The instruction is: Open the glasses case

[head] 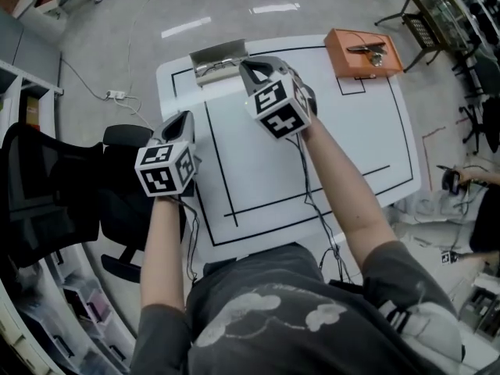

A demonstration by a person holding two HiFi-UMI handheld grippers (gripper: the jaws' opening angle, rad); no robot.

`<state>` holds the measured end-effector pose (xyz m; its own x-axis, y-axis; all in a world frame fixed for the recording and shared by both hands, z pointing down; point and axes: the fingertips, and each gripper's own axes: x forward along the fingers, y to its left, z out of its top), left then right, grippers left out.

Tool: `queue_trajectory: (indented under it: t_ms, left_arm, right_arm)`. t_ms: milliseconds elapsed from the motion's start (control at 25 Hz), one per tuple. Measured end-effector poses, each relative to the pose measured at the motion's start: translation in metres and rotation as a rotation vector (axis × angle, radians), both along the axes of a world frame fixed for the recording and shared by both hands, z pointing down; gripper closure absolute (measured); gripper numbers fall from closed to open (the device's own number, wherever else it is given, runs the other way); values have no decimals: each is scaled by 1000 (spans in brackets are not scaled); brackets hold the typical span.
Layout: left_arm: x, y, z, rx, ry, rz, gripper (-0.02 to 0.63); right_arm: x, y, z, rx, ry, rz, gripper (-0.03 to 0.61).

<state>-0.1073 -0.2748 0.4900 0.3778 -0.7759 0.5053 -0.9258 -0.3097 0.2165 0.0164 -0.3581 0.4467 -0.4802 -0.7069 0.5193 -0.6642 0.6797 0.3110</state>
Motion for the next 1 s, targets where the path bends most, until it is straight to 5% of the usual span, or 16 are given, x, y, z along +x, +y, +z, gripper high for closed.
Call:
queue_trajectory:
  t_ms: [1000]
  left_arm:
    - [-38, 126, -48, 93, 43, 98, 612]
  right_arm:
    - [-44, 159, -55, 21, -89, 71, 580]
